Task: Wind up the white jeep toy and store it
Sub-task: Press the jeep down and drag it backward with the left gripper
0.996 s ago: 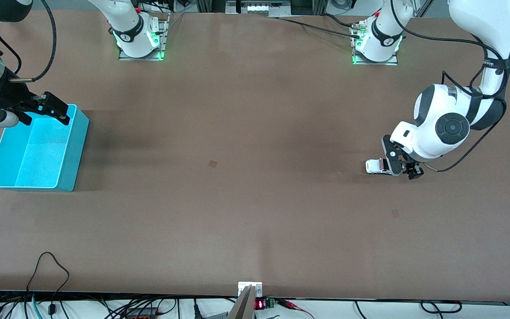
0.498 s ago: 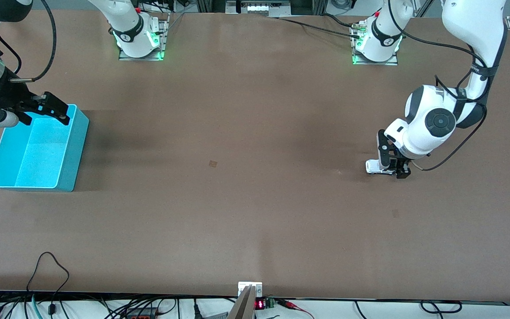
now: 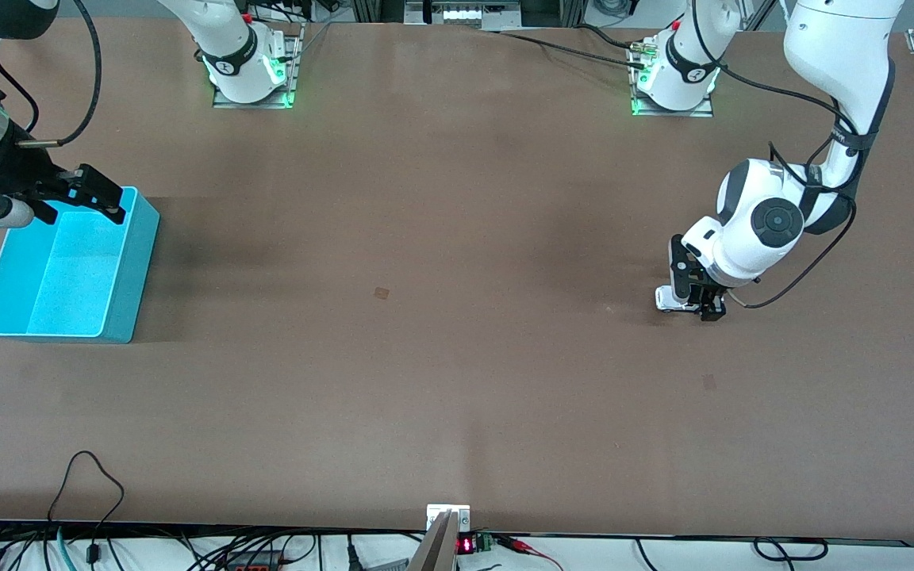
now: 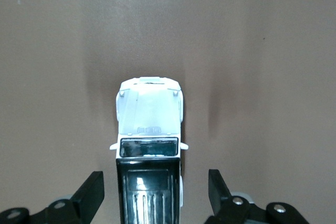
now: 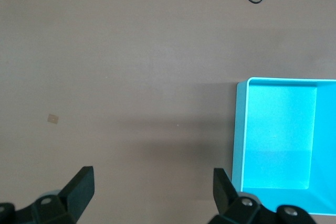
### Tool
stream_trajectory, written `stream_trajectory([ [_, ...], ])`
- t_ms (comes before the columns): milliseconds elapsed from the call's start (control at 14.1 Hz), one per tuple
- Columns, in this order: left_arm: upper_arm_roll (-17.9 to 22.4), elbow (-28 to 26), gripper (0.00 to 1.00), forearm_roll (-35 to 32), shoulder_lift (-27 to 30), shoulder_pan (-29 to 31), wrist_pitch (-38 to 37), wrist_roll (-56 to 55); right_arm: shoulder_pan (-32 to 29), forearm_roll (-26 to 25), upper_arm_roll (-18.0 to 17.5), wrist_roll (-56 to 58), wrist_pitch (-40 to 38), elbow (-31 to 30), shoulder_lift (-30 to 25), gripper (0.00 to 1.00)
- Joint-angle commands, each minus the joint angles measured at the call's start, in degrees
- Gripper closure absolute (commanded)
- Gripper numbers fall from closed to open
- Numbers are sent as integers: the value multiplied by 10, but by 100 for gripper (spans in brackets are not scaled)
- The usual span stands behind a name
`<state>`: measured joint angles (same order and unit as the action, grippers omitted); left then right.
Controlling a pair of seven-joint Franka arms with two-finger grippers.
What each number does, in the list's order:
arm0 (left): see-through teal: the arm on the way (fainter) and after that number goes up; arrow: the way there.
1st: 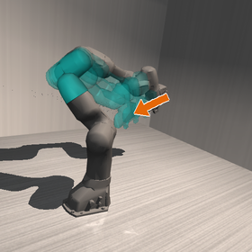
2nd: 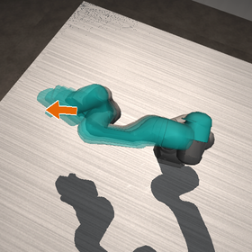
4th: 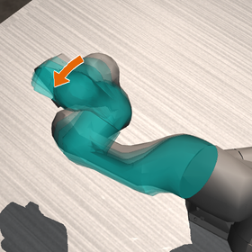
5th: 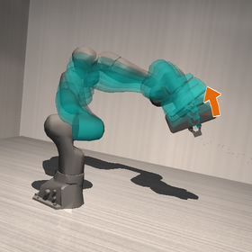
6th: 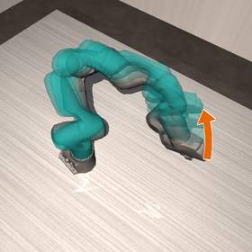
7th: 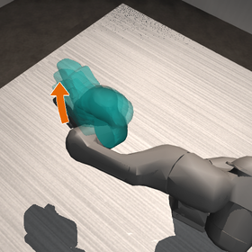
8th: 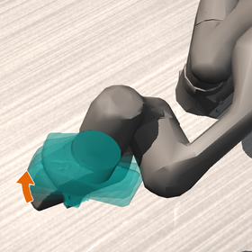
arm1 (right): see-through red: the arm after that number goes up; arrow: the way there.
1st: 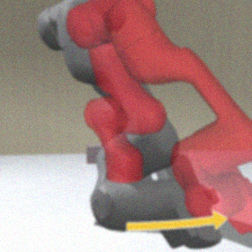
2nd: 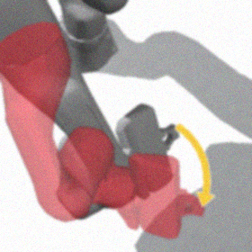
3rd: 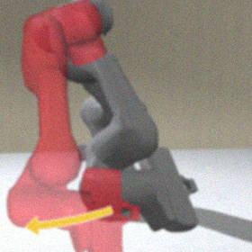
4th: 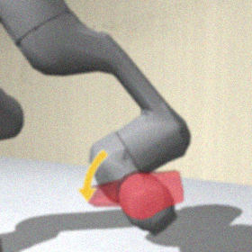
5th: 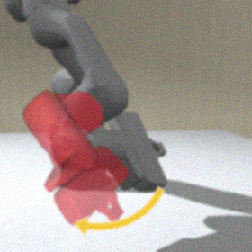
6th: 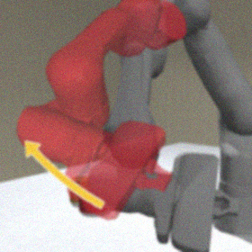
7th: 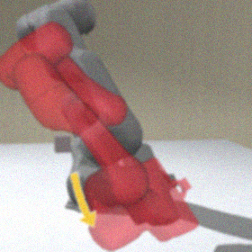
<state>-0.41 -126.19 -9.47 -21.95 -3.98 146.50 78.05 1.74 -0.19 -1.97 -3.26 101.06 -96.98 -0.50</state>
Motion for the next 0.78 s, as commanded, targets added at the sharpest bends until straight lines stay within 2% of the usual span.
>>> stream_trajectory([
  [0, -1, 1, 14, -13, -8, 5, 19, 9, -1, 5, -1, 3, 6, -8, -8, 0],
  [71, -1, 0, 18, -13, -13, 6, 20, 9, -1, 5, -1, 3, 6, -7, -8, 0],
  [142, -1, 2, 31, -13, -21, 10, 21, 8, -1, 5, -1, 2, 6, -7, -9, 0],
  [213, -1, 2, 51, -13, -21, 10, 21, 9, -1, 5, -1, 2, 5, -7, -8, 0],
  [285, -1, 2, 75, -13, -20, 10, 21, 10, -1, 5, -1, 3, 5, -7, -9, 0],
  [356, -2, 2, 87, -13, -21, 10, 20, 15, -1, 5, -1, 3, 5, -6, -9, 0],
  [427, -2, 3, 90, -13, -21, 10, 20, 17, -1, 5, -1, 3, 4, -6, -9, 0],
  [569, -2, 5, 91, -13, -20, 9, 14, 17, -1, 5, -1, 3, 5, -6, -9, 0],
  [712, -2, 5, 97, -12, -24, 7, 14, 17, -1, 5, -1, 3, 6, -6, -9, 0],
])
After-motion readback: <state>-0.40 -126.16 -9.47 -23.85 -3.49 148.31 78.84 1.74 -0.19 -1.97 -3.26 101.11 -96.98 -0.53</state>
